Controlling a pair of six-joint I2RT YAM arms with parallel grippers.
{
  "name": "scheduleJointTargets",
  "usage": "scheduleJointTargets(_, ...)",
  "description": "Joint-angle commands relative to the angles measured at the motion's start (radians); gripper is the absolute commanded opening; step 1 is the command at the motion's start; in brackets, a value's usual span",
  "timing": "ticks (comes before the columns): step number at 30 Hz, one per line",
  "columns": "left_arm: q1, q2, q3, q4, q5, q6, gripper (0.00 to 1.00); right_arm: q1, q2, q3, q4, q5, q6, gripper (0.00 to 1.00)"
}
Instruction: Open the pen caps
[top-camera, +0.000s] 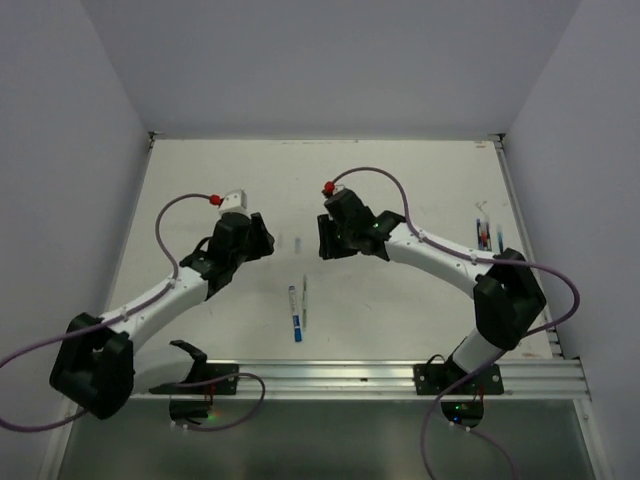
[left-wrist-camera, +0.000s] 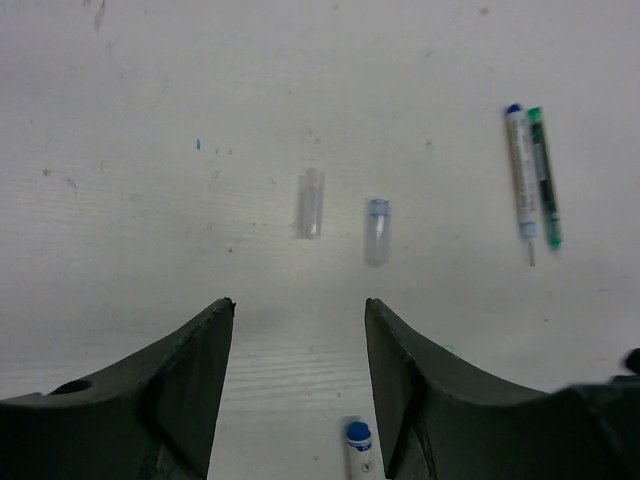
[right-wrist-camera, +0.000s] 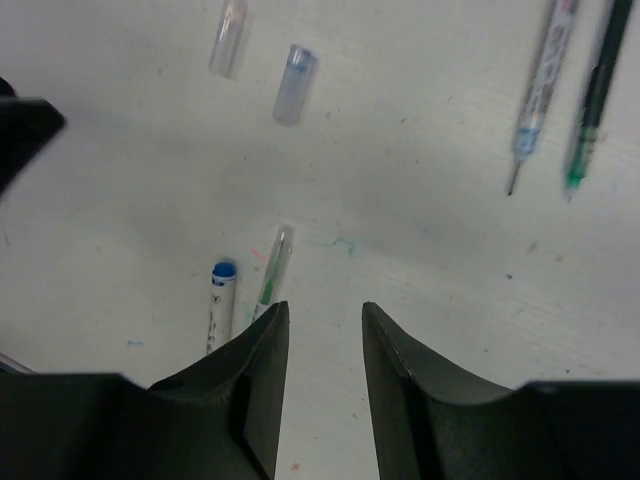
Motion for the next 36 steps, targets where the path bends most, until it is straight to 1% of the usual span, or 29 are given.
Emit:
scheduleJointTargets(1,0.006,-0.170,-0.025,-0.025,0.020,-0.036,0.59,0.099,-0.013,-0.071,0.021,0.051,0.123,0.38)
scheduleJointTargets(2,0.005,-0.241,-0.029,-0.039,0.029,-0.034,0.59,0.122,-0.004,-0.073,0.007,0.061,0.135,0.38)
scheduleJointTargets(4,0.005,-0.307,-0.036,-0.083,0.054,-0.037,0.60,0.177,0.033,-0.071,0.007,0.080,0.160,0.38)
scheduleJointTargets(5,0.005,-0.365,-0.044,-0.094,0.055,-0.037,0.61,0.190,0.044,-0.071,0.010,0.084,0.169,0.38)
scheduleJointTargets(8,0.005,-0.448,-0.047,-0.145,0.065,-0.036,0.63,0.233,0.085,-0.064,0.024,0.088,0.193,0.38)
scheduleJointTargets(11,0.005,-0.496,-0.053,-0.198,0.066,-0.030,0.63,0.258,0.126,-0.049,0.030,0.088,0.206,0.38)
scheduleJointTargets(14,0.005,-0.534,-0.076,-0.217,0.069,-0.028,0.63,0.276,0.163,-0.033,0.035,0.085,0.220,0.38)
scheduleJointTargets(19,0.005,-0.571,-0.111,-0.220,0.086,-0.037,0.64,0.296,0.228,0.005,0.032,0.088,0.230,0.38)
scheduleJointTargets(24,0.006,-0.577,-0.110,-0.235,0.086,-0.034,0.64,0.308,0.272,0.037,0.009,0.115,0.241,0.38)
scheduleJointTargets(28,0.006,-0.597,-0.118,-0.238,0.088,-0.034,0.65,0.313,0.303,0.064,-0.048,0.155,0.247,0.36)
scheduleJointTargets(30,0.006,-0.603,-0.119,-0.240,0.086,-0.031,0.66,0.317,0.317,0.073,-0.065,0.170,0.252,0.33)
scheduleJointTargets(33,0.005,-0.600,-0.119,-0.243,0.086,-0.033,0.66,0.319,0.323,0.062,-0.073,0.183,0.255,0.32)
scheduleJointTargets(34,0.005,-0.599,-0.122,-0.240,0.088,-0.036,0.66,0.320,0.323,0.059,-0.074,0.190,0.256,0.26)
scheduleJointTargets(36,0.005,-0.597,-0.125,-0.235,0.092,-0.039,0.67,0.321,0.324,0.050,-0.082,0.201,0.258,0.20)
